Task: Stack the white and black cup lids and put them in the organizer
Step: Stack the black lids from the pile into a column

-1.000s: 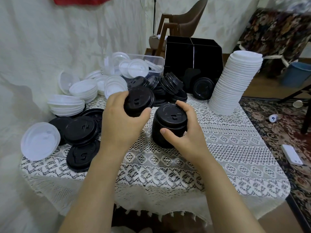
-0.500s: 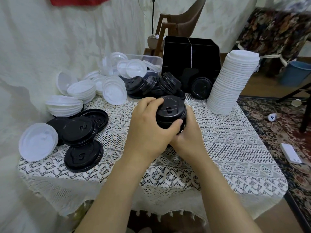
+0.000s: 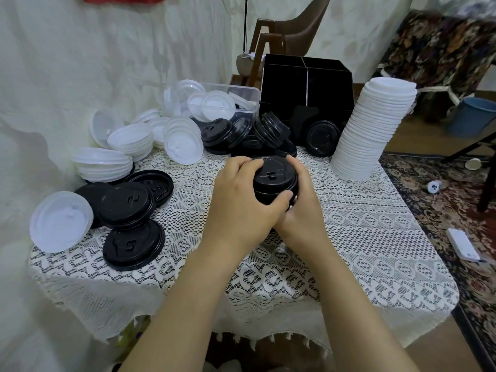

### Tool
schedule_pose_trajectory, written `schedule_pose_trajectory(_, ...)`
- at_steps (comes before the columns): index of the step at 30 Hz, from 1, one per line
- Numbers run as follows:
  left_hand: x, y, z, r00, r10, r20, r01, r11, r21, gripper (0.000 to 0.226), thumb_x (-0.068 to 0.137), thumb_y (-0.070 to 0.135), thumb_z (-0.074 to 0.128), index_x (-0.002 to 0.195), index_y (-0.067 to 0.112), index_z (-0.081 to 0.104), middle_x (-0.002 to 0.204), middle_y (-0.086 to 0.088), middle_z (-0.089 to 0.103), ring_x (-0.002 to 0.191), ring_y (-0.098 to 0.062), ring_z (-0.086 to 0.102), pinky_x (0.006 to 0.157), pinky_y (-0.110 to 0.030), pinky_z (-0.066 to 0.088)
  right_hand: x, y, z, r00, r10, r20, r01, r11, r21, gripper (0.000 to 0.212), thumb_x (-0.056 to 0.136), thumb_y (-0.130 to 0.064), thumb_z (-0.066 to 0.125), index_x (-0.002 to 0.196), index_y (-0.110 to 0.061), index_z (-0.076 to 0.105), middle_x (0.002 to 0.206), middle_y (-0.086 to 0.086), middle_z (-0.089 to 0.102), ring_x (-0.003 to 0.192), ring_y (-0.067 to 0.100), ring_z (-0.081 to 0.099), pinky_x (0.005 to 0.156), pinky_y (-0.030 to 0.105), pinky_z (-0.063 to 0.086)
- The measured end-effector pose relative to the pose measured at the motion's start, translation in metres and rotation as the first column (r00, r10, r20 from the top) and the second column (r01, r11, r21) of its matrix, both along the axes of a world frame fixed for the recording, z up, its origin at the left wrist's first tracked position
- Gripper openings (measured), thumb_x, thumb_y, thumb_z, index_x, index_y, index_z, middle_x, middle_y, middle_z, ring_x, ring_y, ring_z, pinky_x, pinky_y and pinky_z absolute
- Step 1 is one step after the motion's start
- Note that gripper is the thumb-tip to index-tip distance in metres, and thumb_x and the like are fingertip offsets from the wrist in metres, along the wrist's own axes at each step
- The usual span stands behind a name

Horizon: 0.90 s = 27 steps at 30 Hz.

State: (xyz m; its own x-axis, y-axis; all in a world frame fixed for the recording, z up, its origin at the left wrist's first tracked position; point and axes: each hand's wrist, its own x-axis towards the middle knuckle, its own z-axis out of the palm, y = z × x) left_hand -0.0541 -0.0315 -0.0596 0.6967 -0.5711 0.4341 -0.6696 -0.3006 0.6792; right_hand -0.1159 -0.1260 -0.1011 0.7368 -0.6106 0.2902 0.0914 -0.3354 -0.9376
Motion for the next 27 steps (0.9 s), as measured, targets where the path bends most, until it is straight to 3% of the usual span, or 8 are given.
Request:
schedule_pose_trajectory(3,0.0,-0.001,-0.001,1.0,-0.006,-0.001,0.007,1.0,0.006,0.061,0.076,0.037,0.076,0.129,0.013,0.056,0.115,0.012,0.041,0.116,-0.013,0.045,0.098,-0.017,0.034,0.0,0.002,0.001,1.0,-0.008,0.008,0.008,1.0,0.011,0.094,0.06,-0.043,0.07,0.145,-0.023,0.035,0.122,-0.024,0.054,0.109,-0.01,0.055,0.091,0.012,0.046)
schedule_pose_trajectory(7,-0.001,-0.002,-0.004,1.0,-0.005,0.031,0.004,0.999,0.034,0.064,0.075,0.037,0.076,0.13,0.011,0.055,0.125,0.004,0.044,0.119,-0.015,0.041,0.097,-0.015,0.028,-0.001,0.0,-0.002,1.0,-0.012,-0.011,0.012,1.0,-0.001,0.084,0.07,-0.032,0.074,0.143,-0.025,0.035,0.116,-0.025,0.055,0.104,-0.012,0.056,0.085,0.009,0.045)
schedule_pose_trajectory(10,-0.001,-0.002,-0.005,1.0,-0.012,0.015,0.012,0.999,0.031,0.063,0.076,0.035,0.075,0.131,0.012,0.053,0.121,0.008,0.041,0.119,-0.014,0.04,0.096,-0.014,0.028,-0.001,-0.001,-0.006,0.998,-0.018,-0.065,0.014,0.997,-0.069,0.087,0.08,-0.026,0.073,0.15,-0.025,0.023,0.134,-0.017,0.048,0.122,-0.005,0.048,0.101,0.022,0.042)
schedule_pose_trajectory(12,-0.001,-0.003,-0.005,1.0,-0.024,-0.005,0.024,1.0,0.018,0.062,0.077,0.033,0.075,0.13,0.011,0.052,0.116,0.011,0.037,0.116,-0.011,0.042,0.094,-0.011,0.03,-0.001,-0.001,-0.005,0.998,-0.038,-0.053,0.031,0.992,-0.125,0.091,0.08,-0.032,0.069,0.153,-0.026,0.015,0.149,-0.007,0.034,0.136,0.003,0.036,0.112,0.031,0.036)
schedule_pose_trajectory(14,-0.001,-0.003,-0.005,0.999,-0.032,-0.026,0.032,0.999,0.007,0.06,0.077,0.03,0.075,0.129,0.011,0.052,0.113,0.012,0.035,0.113,-0.01,0.045,0.091,-0.009,0.032,0.001,0.001,-0.002,0.998,-0.061,-0.014,0.058,0.986,-0.158,0.089,0.078,-0.039,0.065,0.152,-0.025,0.018,0.153,-0.003,0.028,0.141,0.004,0.029,0.115,0.034,0.032)
schedule_pose_trajectory(16,-0.001,-0.003,-0.006,0.999,-0.032,-0.025,0.032,0.999,0.0,0.059,0.077,0.029,0.075,0.128,0.01,0.052,0.112,0.012,0.035,0.111,-0.01,0.046,0.092,-0.012,0.035,0.003,0.002,-0.001,0.998,-0.065,0.016,0.067,0.98,-0.188,0.085,0.075,-0.047,0.06,0.149,-0.021,0.028,0.15,0.0,0.034,0.138,0.008,0.035,0.113,0.034,0.035)
schedule_pose_trajectory(21,0.0,-0.001,-0.008,0.999,-0.043,0.009,0.043,0.999,-0.007,0.056,0.083,0.033,0.069,0.13,0.009,0.052,0.114,0.012,0.036,0.11,-0.006,0.045,0.092,-0.012,0.035,0.007,0.008,-0.003,0.993,-0.121,0.004,0.121,0.982,-0.145,0.084,0.065,-0.059,0.062,0.14,-0.028,0.037,0.133,-0.007,0.048,0.117,0.006,0.051,0.09,0.013,0.044)
schedule_pose_trajectory(27,0.004,-0.001,-0.011,0.998,-0.055,-0.016,0.055,0.998,-0.003,0.054,0.082,0.033,0.069,0.129,0.012,0.052,0.113,0.014,0.036,0.103,0.0,0.043,0.08,0.004,0.031,0.01,0.014,-0.005,0.988,-0.156,0.009,0.156,0.982,-0.108,0.076,0.062,-0.062,0.06,0.13,-0.038,0.034,0.13,-0.008,0.049,0.111,0.001,0.052,0.083,0.006,0.041)
